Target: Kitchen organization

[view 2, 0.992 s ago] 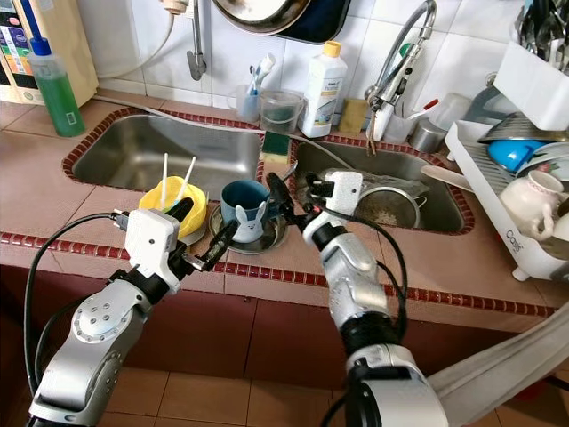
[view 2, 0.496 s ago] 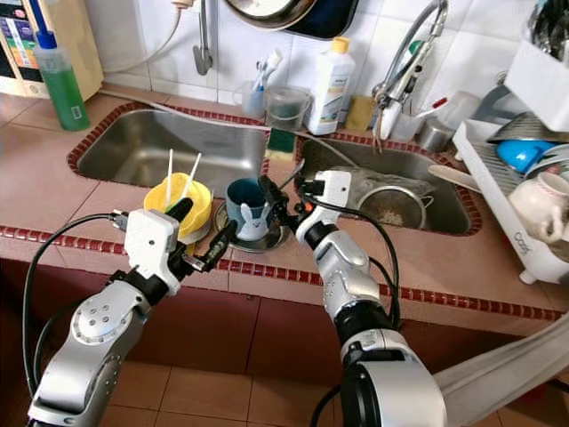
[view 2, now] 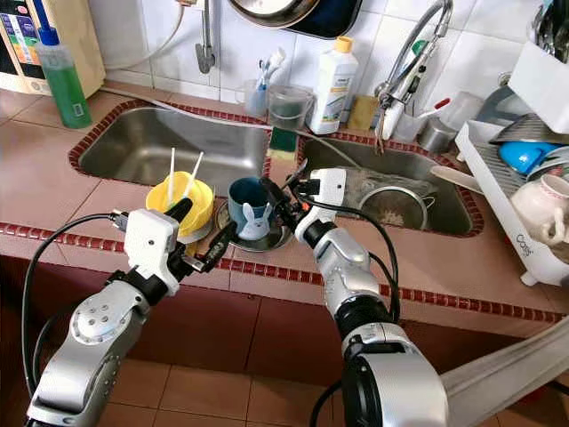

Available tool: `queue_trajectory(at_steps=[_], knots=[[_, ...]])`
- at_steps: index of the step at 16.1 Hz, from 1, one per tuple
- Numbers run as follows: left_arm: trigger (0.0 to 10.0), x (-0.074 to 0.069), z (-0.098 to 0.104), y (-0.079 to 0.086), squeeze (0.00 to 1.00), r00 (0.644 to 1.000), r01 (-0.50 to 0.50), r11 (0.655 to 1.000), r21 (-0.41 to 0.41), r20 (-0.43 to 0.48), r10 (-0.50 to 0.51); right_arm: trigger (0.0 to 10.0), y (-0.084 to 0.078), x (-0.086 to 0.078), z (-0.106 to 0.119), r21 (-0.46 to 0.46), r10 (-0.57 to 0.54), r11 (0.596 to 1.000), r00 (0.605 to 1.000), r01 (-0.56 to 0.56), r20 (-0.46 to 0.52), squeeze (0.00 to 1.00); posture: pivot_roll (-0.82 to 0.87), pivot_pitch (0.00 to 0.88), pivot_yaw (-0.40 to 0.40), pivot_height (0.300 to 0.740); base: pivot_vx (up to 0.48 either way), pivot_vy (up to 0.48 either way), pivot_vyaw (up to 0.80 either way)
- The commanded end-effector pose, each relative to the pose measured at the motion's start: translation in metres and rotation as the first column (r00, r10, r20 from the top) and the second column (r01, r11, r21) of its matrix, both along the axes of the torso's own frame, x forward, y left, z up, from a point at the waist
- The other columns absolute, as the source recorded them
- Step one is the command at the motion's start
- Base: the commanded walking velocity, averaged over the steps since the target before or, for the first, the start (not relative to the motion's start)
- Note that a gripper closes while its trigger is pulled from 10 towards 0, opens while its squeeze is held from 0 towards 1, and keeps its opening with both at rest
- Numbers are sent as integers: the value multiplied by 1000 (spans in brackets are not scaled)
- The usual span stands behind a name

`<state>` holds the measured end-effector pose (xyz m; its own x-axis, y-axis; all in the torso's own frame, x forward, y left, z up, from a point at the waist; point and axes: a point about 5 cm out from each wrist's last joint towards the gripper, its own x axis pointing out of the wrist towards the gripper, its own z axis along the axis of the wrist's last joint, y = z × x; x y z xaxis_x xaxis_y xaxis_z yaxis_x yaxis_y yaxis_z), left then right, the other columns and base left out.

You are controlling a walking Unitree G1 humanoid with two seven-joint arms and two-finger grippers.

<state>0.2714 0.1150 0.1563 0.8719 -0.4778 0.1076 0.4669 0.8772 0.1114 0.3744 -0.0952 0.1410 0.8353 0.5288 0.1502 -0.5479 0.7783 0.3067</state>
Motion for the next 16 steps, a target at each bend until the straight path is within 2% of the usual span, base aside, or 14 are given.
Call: queue_trajectory(at_steps=[1,12,13,14,16], knots=[[10000,0,6,-6,0,999,27,1000,-5,20,-27,0,-4,3,6,-10,-4,1000,1000,4,28,0,78,0,-140,732,0,0,0],[10000,0,7,-7,0,999,28,1000,4,26,-28,0,-9,4,6,12,-22,1000,1000,22,16,0,75,0,-139,732,0,0,0],[10000,0,7,-7,0,999,27,1000,5,27,-27,549,-9,4,6,12,-22,1000,1000,22,15,0,75,0,-139,732,0,0,0],[10000,1,7,-6,0,999,21,1000,1,28,-21,0,-9,4,6,12,-24,1000,1000,24,13,0,72,0,-139,732,0,0,0],[10000,1,7,-6,0,999,20,1000,0,28,-20,0,-9,4,5,15,-24,1000,1000,24,12,0,72,0,-140,732,0,0,0]])
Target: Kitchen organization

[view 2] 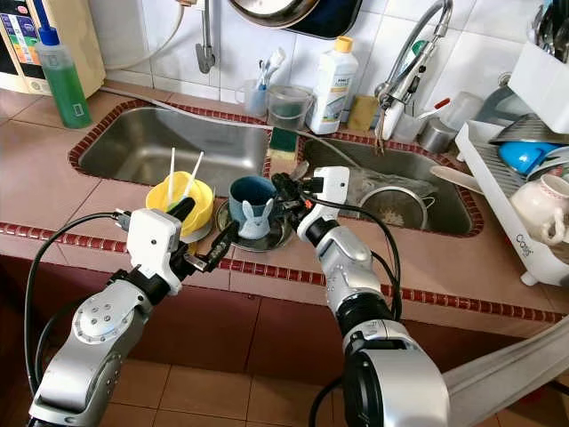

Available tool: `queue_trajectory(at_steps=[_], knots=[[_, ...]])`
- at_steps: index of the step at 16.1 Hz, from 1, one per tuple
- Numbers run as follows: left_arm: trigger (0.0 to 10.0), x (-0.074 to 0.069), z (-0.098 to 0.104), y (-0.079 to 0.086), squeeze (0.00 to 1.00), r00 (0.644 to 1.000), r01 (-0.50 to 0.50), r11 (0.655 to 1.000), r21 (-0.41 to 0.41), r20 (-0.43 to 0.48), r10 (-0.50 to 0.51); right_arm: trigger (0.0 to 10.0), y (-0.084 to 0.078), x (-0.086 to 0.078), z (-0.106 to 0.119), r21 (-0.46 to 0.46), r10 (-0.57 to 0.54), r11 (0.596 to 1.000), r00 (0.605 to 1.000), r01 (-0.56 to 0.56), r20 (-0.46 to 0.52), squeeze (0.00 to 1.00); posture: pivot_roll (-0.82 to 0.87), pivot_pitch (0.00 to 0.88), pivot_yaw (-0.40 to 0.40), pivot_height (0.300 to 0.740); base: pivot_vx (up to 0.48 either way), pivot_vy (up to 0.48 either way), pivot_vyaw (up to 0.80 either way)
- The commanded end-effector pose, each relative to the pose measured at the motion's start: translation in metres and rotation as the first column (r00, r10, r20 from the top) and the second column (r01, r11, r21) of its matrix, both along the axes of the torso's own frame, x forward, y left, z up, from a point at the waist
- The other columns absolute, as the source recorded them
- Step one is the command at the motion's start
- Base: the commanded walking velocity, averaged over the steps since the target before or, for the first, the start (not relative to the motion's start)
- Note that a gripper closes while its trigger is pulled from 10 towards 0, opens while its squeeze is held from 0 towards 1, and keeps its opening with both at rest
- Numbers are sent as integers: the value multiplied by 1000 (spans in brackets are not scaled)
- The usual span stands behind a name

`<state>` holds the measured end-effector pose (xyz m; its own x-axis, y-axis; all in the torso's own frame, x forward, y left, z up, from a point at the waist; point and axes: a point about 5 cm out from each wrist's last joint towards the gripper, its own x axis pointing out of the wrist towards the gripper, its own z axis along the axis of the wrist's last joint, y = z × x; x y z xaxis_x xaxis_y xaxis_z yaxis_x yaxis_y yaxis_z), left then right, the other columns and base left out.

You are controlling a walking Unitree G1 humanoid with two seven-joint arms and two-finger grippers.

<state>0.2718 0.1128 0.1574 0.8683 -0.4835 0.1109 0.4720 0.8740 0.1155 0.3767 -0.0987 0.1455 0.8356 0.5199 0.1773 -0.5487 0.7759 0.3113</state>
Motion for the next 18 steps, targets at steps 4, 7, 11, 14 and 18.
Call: queue_trajectory(at_steps=[4,7,11,14,18], knots=[[10000,1,6,-6,0,999,23,1000,-1,24,-23,0,-6,2,1,-8,-19,1000,1000,19,-10,0,70,0,-135,732,0,0,0],[10000,1,6,-7,0,999,29,1000,0,25,-29,0,-5,2,0,-5,-15,1000,1000,15,-9,0,71,0,-134,732,0,0,0],[10000,0,4,-8,0,999,34,999,3,19,-34,10000,-1,1,6,-92,30,995,999,-27,31,0,72,0,-137,732,0,0,0],[10000,-2,3,-9,0,999,34,999,-2,15,-34,10000,-1,-2,9,-194,76,979,994,-58,85,0,74,0,-140,732,0,0,0],[10000,-4,2,-8,0,999,37,999,1,10,-37,10000,-8,-1,23,-145,62,988,990,-43,129,0,72,0,-138,732,0,0,0]])
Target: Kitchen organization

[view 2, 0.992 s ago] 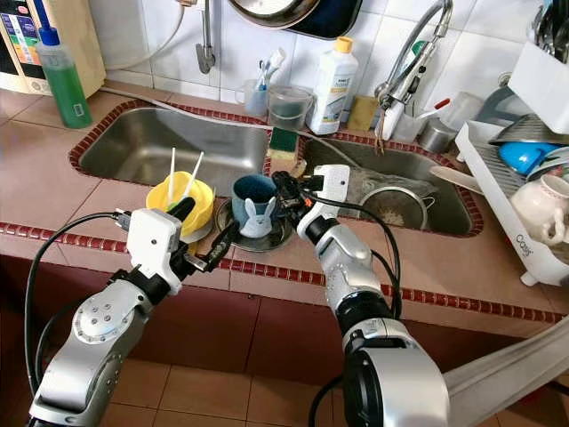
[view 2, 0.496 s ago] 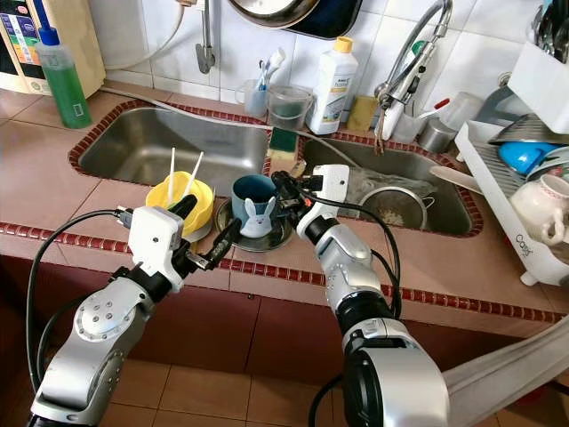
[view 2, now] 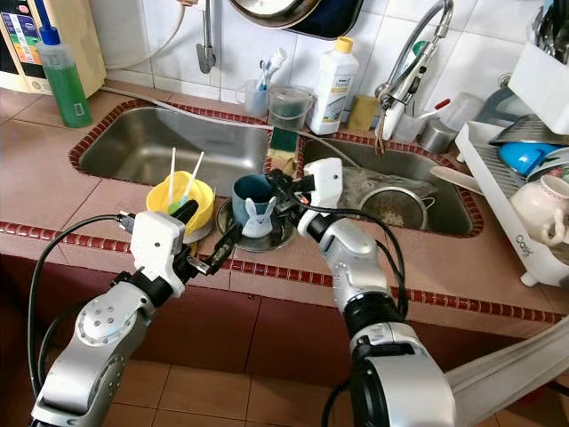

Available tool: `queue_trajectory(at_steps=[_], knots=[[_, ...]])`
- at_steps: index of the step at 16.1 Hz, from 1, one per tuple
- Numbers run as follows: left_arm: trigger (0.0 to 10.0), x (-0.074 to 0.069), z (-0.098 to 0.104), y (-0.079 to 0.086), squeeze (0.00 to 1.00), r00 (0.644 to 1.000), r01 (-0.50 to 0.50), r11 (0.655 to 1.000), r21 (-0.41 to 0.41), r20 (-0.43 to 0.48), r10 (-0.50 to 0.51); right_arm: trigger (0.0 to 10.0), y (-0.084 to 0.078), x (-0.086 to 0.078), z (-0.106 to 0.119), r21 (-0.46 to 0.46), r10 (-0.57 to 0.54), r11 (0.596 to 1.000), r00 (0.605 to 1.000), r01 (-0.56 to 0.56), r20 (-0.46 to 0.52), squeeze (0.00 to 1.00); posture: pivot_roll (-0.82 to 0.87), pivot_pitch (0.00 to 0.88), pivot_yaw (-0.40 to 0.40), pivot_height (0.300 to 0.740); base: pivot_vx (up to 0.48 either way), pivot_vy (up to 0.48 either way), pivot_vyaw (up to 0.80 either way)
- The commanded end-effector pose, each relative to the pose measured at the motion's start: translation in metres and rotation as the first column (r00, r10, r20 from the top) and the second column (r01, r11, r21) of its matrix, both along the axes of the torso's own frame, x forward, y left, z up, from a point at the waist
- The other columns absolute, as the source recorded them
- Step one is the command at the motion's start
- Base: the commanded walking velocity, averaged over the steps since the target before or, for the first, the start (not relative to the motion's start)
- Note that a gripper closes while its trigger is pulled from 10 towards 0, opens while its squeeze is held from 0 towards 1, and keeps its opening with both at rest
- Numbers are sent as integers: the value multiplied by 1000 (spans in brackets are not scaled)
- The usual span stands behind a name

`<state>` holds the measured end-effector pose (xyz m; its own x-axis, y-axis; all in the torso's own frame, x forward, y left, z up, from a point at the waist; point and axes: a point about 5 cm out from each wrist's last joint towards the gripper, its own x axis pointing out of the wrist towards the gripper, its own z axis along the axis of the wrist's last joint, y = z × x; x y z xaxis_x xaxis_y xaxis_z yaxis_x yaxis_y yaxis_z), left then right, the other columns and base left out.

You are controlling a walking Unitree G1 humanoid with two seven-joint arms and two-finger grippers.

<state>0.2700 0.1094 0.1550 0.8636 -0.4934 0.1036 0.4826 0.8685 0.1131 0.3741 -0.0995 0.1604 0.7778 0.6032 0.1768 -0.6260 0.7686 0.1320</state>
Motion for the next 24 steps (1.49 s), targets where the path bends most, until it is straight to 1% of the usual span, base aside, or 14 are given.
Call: queue_trajectory(at_steps=[1,4,8,9,12,14,15,16,18,20,24], knots=[[10000,-2,4,-5,0,1000,26,1000,0,16,-26,10000,-7,2,14,31,-11,999,999,10,45,0,71,0,-138,732,0,0,0],[10000,-2,4,-4,0,1000,28,1000,3,15,-28,10000,-10,1,35,77,-8,997,995,1,99,0,70,0,-134,732,0,0,0],[10000,-2,5,-4,0,999,34,999,9,17,-34,10000,-15,-1,67,131,-7,991,984,-17,177,0,66,0,-126,732,0,0,0],[10000,-1,5,-4,0,999,35,999,10,18,-35,10000,-16,-2,72,142,-10,990,982,-17,187,0,66,0,-126,732,0,0,0],[10000,0,6,-2,0,1000,21,1000,2,21,-21,10000,-25,-5,88,181,-64,983,968,20,243,0,62,0,-126,732,0,0,0],[10000,4,9,6,0,999,-22,999,-26,24,23,10000,-34,-7,98,206,-129,976,949,70,287,0,62,0,-127,732,0,0,0],[10000,8,12,14,0,997,-62,998,-33,35,63,10000,-42,-8,103,227,-175,968,936,107,305,0,63,0,-128,732,0,0,0],[10000,14,19,29,0,989,-129,991,-42,72,131,10000,-53,-7,106,256,-235,954,922,158,307,0,66,0,-131,732,0,0,0],[10000,19,24,44,0,983,-168,983,-79,61,173,10000,-58,-9,105,225,-255,956,913,188,319,0,66,0,-129,732,0,0,0],[10000,23,28,52,0,983,-171,982,-80,58,176,10000,-59,-10,104,210,-261,957,910,200,321,0,61,0,-123,732,0,0,0],[10000,25,31,57,0,987,-151,984,-95,41,156,10000,-57,-11,106,201,-259,959,907,200,334,0,55,0,-115,732,0,0,0]])
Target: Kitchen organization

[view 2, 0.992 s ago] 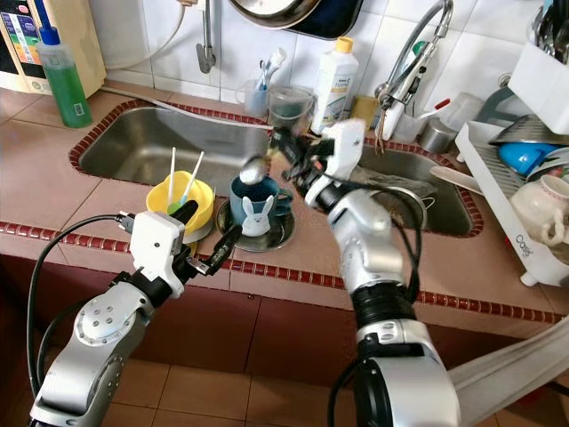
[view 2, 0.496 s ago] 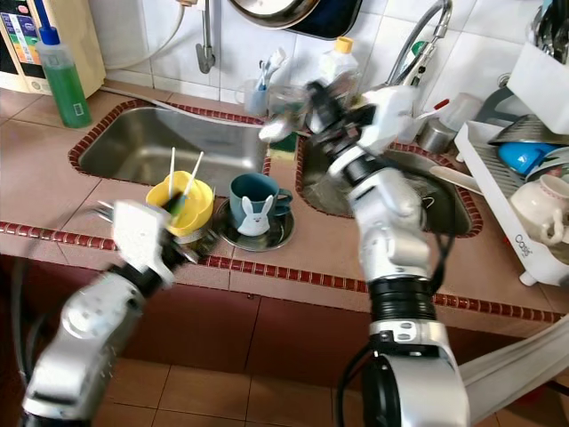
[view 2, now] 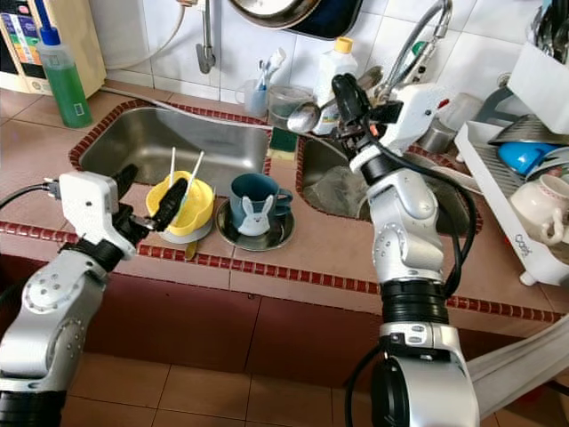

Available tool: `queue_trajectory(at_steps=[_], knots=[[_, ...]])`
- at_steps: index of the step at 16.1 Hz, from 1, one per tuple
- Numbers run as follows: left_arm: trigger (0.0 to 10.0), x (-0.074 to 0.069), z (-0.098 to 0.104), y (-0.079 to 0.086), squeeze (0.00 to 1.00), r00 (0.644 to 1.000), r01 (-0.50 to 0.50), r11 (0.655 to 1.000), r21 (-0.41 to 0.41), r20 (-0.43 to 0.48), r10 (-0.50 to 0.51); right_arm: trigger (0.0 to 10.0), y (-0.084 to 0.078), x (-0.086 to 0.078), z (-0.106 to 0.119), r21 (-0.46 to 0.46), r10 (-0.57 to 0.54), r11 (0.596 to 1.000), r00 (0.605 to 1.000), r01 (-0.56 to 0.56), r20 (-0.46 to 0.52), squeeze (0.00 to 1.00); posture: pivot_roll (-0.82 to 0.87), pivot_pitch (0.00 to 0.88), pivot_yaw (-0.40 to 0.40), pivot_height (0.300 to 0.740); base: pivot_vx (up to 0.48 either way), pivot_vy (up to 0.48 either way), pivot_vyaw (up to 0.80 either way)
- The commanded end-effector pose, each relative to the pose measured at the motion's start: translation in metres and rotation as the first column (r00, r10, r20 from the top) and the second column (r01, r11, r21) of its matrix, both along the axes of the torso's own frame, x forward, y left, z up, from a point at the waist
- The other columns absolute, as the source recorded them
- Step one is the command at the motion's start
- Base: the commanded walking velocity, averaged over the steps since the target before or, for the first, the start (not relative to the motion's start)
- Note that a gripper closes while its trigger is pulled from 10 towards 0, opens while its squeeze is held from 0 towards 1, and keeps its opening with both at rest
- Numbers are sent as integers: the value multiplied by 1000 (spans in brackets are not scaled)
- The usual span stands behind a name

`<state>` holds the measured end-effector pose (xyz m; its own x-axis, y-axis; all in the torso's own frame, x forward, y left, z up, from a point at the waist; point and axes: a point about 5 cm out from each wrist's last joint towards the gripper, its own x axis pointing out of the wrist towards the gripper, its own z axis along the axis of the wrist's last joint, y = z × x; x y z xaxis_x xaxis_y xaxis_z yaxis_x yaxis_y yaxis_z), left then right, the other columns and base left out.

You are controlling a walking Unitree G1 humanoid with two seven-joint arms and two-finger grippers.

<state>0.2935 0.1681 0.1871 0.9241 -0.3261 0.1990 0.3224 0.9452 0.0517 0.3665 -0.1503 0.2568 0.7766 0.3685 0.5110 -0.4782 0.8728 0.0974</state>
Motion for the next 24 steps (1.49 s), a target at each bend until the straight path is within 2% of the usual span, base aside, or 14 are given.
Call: queue_trajectory(at_steps=[1,10,24], knots=[[10000,2,0,-1,0,1000,22,1000,-14,-16,-22,10000,-6,-4,9,-11,-22,1000,999,22,48,0,55,0,-115,732,0,0,0],[10000,3,3,4,0,1000,4,998,-58,-20,-5,10000,0,-6,13,-31,16,999,998,-14,61,0,61,0,-121,732,0,0,0],[10000,2,2,2,0,1000,0,996,-87,-28,-2,10000,2,-6,13,-43,34,999,998,-32,57,0,58,0,-128,732,279,0,0]])
